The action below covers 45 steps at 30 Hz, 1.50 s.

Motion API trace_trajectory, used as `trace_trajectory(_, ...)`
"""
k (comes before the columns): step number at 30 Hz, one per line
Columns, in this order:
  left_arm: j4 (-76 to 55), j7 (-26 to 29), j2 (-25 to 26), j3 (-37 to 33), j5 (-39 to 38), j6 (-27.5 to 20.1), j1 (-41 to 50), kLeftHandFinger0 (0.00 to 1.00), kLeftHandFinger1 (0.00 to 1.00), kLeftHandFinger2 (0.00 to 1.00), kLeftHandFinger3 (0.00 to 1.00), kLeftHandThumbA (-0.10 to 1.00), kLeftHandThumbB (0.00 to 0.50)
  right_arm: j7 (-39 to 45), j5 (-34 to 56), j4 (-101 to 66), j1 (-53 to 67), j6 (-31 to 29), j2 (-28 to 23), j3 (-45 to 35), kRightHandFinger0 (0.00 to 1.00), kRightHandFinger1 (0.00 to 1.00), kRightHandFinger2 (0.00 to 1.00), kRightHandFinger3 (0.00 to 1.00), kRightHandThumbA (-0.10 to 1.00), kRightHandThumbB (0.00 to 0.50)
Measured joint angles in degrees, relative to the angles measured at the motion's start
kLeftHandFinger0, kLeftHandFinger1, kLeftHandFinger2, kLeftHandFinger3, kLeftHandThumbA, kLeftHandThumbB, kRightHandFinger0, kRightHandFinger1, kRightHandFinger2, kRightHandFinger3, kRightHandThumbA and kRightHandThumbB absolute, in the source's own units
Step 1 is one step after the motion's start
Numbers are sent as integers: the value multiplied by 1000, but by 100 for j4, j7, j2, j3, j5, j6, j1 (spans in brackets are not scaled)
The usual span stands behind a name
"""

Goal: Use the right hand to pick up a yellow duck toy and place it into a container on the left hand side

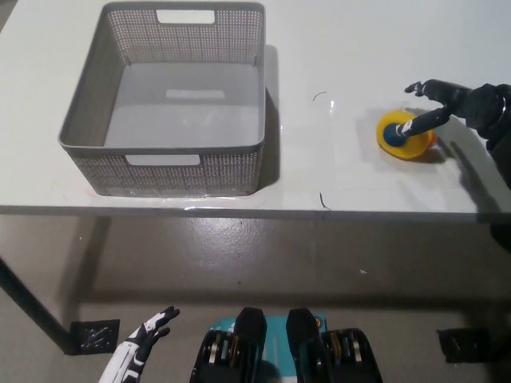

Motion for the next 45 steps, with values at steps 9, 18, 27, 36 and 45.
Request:
trace_trajectory(9,-13,0,4,1,29,7,-23,1000,1000,1000,1000,1000,398,-50,19,188,56,-33,1,-29,1000,1000,1000,1000,796,469)
trace_trajectory(18,-14,-4,49,-1,55,12,-144,1000,1000,1000,1000,1000,381,-114,49,295,250,-52,-12,-81,1000,1000,1000,1000,792,491)
trace_trajectory(27,-45,-30,83,-17,104,69,-272,1000,1000,1000,1000,1000,367,-147,152,329,308,-76,-74,-218,1000,1000,1000,1000,765,461)
trace_trajectory(36,-65,-60,93,-61,115,158,-334,1000,1000,1000,1000,1000,358,-195,201,336,346,-134,-111,-272,1000,1000,1000,1000,796,485)
trace_trajectory(45,-102,-108,120,-66,134,187,-397,1000,1000,1000,1000,1000,326,-207,229,337,345,-185,-109,-281,1000,1000,1000,1000,812,469)
